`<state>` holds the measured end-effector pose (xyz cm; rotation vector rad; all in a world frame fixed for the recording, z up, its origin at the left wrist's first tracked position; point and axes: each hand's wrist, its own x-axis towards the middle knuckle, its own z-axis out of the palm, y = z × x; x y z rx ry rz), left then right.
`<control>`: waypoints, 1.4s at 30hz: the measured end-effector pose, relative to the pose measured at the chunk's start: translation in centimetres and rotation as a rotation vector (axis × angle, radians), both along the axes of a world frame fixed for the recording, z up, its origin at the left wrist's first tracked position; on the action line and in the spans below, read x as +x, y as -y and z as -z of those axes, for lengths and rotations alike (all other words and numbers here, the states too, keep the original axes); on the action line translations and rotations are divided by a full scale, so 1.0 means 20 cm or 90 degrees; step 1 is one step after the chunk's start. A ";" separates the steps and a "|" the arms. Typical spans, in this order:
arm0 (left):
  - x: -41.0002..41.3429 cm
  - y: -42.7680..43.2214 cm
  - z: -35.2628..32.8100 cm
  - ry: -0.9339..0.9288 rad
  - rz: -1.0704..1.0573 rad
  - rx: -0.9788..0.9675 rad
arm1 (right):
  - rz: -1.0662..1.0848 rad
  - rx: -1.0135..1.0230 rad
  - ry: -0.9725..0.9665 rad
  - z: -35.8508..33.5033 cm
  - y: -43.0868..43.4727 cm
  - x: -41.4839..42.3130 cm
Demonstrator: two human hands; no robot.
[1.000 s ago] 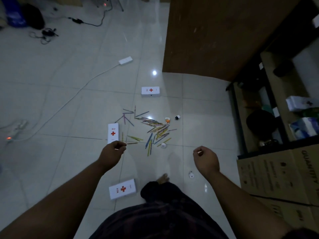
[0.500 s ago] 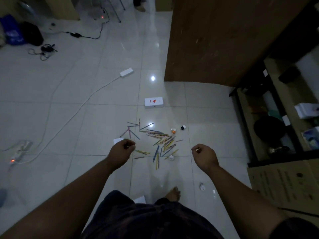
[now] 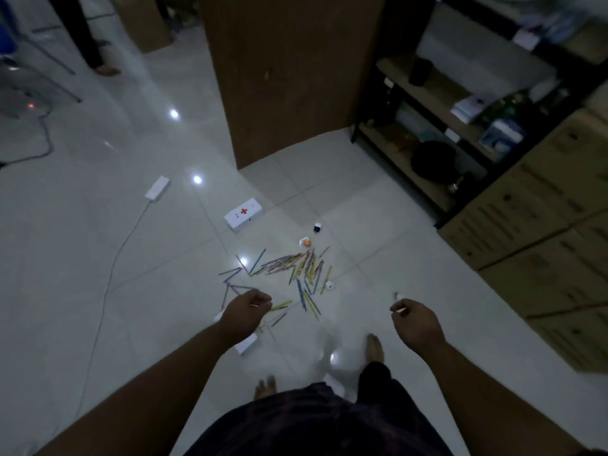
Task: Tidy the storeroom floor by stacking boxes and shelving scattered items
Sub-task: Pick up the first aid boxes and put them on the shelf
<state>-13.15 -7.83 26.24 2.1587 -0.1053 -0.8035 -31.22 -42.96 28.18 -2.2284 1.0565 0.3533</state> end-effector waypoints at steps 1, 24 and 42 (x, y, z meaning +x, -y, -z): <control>0.00 -0.02 0.02 -0.006 0.024 0.009 | 0.018 0.009 -0.009 0.00 -0.06 -0.07; -0.71 0.45 0.53 -0.085 0.204 0.102 | 0.258 0.197 -0.019 0.62 -0.35 -1.08; -1.05 0.42 2.54 -0.228 0.227 0.169 | 0.412 0.284 -0.015 2.73 -0.63 -1.03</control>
